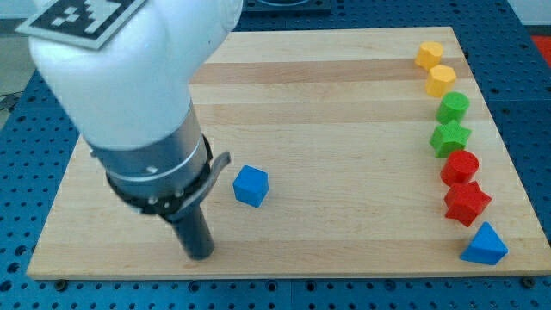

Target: Place the blue cube top left to the yellow heart

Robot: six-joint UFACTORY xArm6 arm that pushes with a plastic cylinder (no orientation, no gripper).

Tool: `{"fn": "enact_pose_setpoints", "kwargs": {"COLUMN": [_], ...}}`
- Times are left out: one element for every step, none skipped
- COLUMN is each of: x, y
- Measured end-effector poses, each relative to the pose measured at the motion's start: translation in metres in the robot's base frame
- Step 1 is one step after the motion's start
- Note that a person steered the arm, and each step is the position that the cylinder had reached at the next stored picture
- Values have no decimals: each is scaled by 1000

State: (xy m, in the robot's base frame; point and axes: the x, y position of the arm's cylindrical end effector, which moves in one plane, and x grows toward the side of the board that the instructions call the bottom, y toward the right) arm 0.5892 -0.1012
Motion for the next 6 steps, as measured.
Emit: {"fn": "enact_pose_setpoints", "kwargs": {"x": [-47, -81, -109, -109, -86, -76], "y": [20, 43, 65, 65, 33, 17]}}
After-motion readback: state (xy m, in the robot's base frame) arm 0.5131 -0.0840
